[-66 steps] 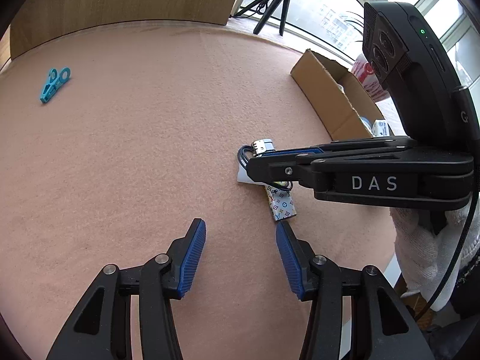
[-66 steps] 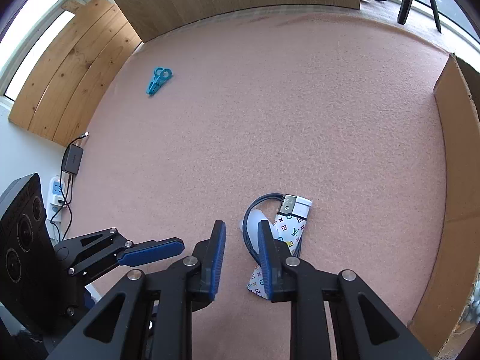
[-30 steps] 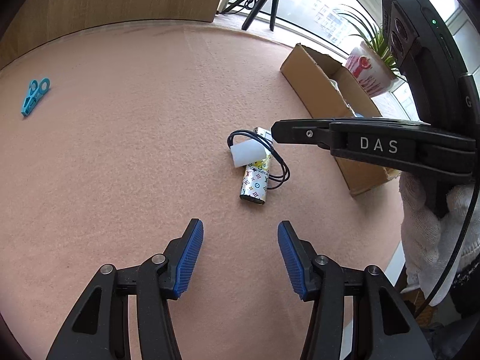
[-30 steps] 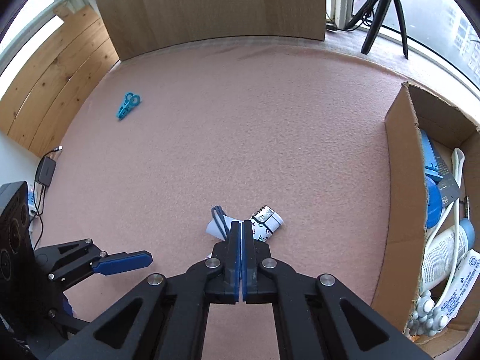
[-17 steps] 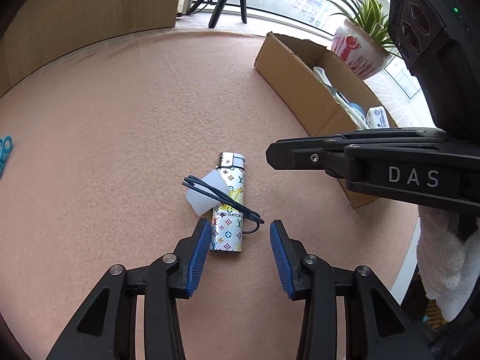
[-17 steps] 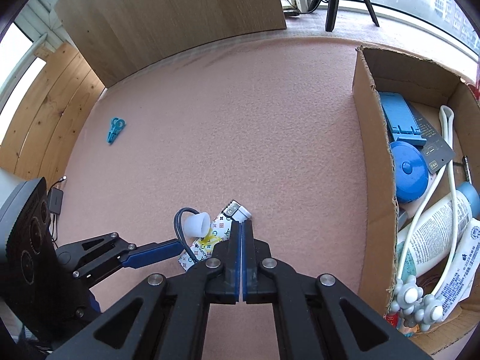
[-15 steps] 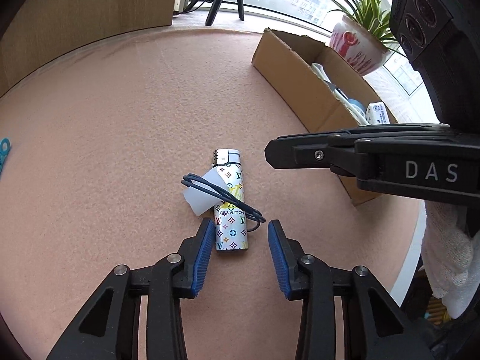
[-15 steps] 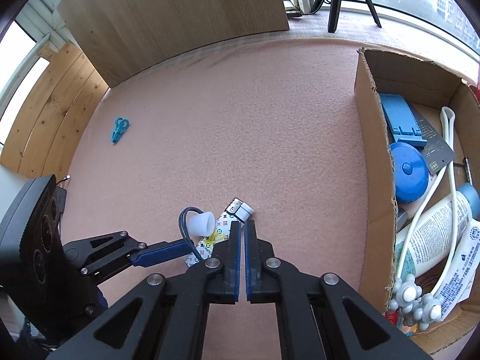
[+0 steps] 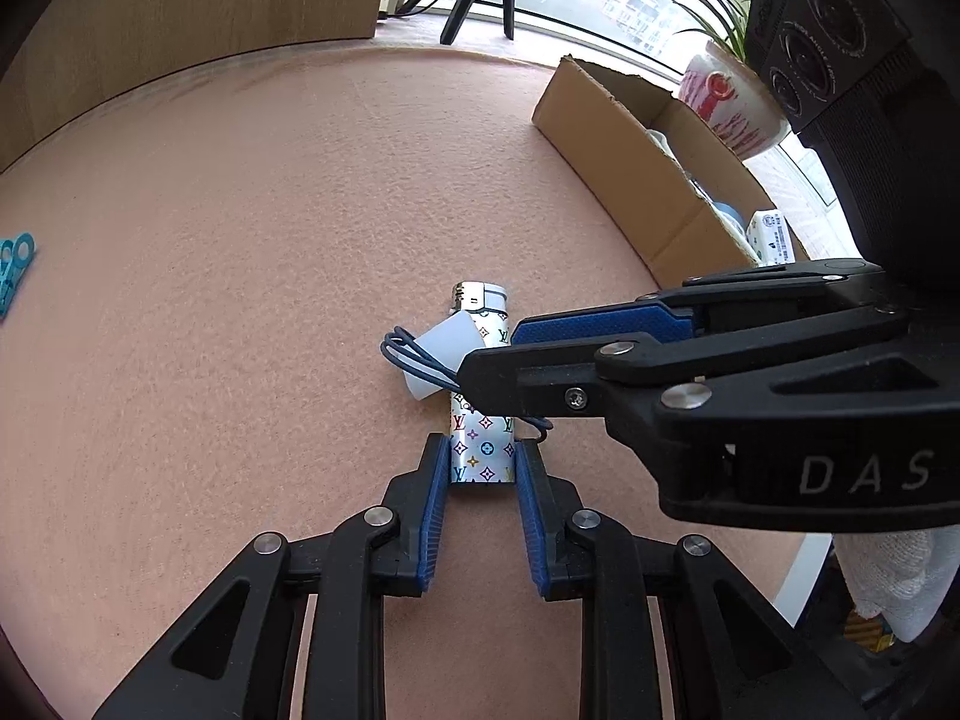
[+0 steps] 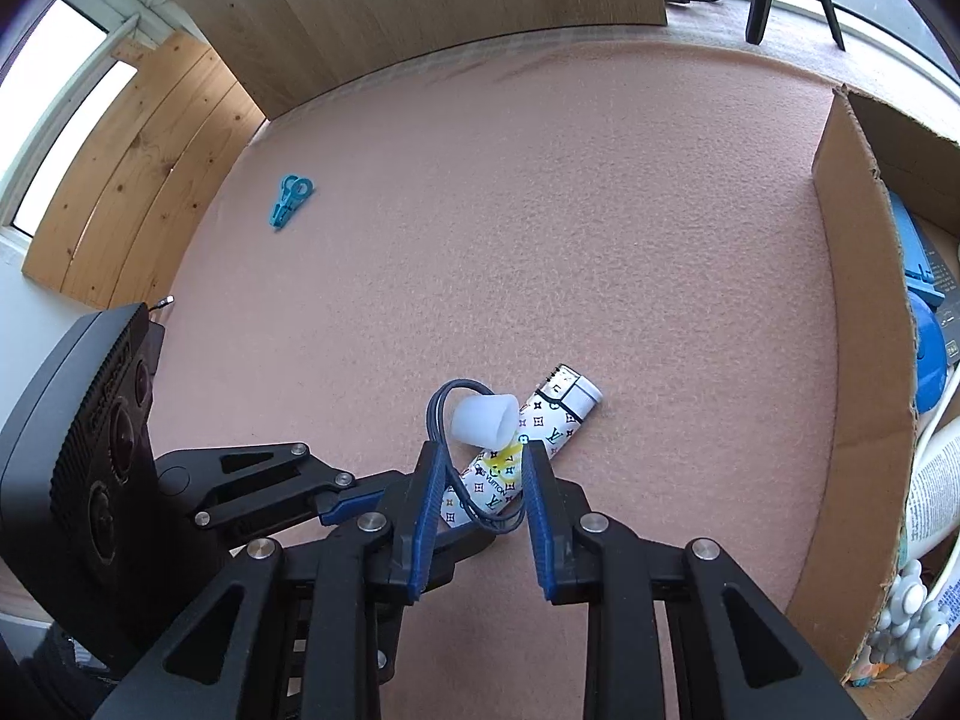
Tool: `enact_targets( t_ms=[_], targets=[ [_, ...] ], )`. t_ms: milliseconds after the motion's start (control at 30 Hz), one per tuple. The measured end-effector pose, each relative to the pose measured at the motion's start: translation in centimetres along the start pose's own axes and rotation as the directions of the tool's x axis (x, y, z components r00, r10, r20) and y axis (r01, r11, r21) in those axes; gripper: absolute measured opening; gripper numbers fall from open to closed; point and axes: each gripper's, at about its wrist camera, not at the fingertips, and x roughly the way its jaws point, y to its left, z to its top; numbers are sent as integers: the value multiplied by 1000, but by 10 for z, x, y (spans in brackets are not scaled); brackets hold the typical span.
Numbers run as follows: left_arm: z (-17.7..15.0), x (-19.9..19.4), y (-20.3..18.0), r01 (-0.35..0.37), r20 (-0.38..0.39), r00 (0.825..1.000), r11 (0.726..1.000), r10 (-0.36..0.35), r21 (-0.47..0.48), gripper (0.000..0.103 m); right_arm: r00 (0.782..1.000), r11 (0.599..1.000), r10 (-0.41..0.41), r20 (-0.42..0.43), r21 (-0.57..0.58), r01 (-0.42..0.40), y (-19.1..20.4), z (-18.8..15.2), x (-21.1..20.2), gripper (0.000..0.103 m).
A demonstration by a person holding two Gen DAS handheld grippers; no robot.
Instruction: Organize objects
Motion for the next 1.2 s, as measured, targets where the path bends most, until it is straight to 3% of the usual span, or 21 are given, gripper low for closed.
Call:
enact_targets(
  t_ms=[100,233,367,500,600,767,933,1100,1200],
  targets=[
    [-4,-4,4,-1,2,1000,1000,1,-13,24,1000,1000,9,-9,-3,-9,1,0,5,5],
    [-13,-10,12,-16,2,1000,1000,16,-21,24,999,999,-33,2,10,33,-3,1,6,0],
    [-24,-21,25,-26,3,1000,998,26,-49,24,998,997,-63,8,52,63,-17,0,5,0],
    [-27,-28,32,-31,6,999,998,31,-63,24,1000,999,21,13,39,-21,-13,-5,1,1],
    [-31,-30,31,-33,1,999,998,33,-62,24,1000,1000,17,-4,21,-17,-2,-5,6,11],
    [-46,-35,27,-19,-13,1000,998,18,-60,24,999,1000,24,-23,10,-24,10,-7,21,12],
    [-62,-45,30,-48,-27,999,997,47,-56,24,999,999,-33,-28,-21,33,16,-7,31,11],
    [-74,-57,45,-125,-29,992,988,123,-91,24,998,998,-67,-15,-18,67,14,-5,27,12],
    [-75,-62,52,-175,-14,984,977,175,-124,24,1000,999,-27,-9,-29,27,19,-8,24,18]
  ],
)
